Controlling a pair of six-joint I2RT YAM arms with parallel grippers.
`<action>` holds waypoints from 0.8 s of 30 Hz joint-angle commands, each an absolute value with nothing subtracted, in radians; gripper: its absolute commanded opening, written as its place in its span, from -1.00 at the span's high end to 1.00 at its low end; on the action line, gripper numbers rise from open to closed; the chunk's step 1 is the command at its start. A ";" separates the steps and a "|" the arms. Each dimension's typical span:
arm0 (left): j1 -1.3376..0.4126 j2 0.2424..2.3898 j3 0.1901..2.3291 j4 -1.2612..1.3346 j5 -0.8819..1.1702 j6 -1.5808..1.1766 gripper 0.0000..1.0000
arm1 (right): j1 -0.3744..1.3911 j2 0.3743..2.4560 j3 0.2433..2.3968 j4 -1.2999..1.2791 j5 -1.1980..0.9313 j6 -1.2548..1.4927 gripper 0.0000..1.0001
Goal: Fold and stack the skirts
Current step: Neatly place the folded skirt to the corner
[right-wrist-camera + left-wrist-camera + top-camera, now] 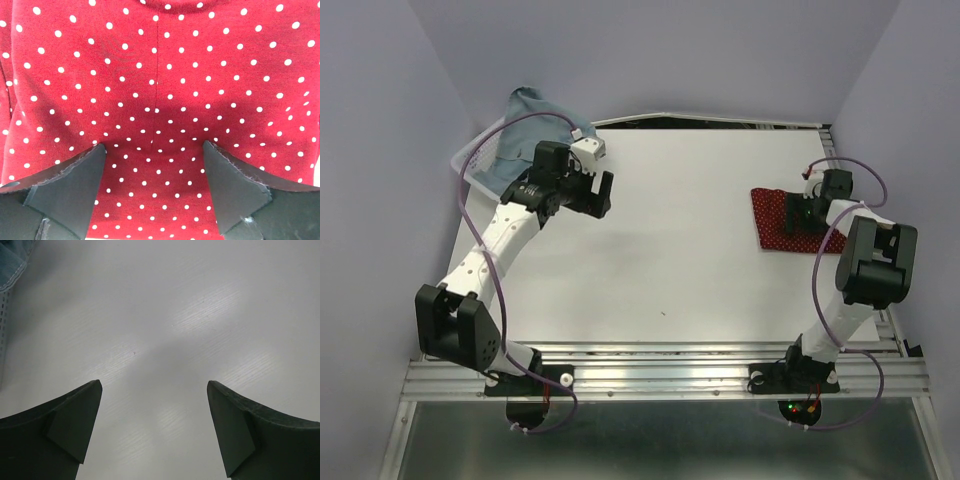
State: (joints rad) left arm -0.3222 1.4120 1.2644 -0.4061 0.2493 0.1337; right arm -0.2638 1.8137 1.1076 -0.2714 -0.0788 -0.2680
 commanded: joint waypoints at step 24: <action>0.045 1.999 2.008 -0.442 0.552 0.279 -0.80 | -0.048 1.750 1.548 -0.732 -0.287 -0.196 -1.00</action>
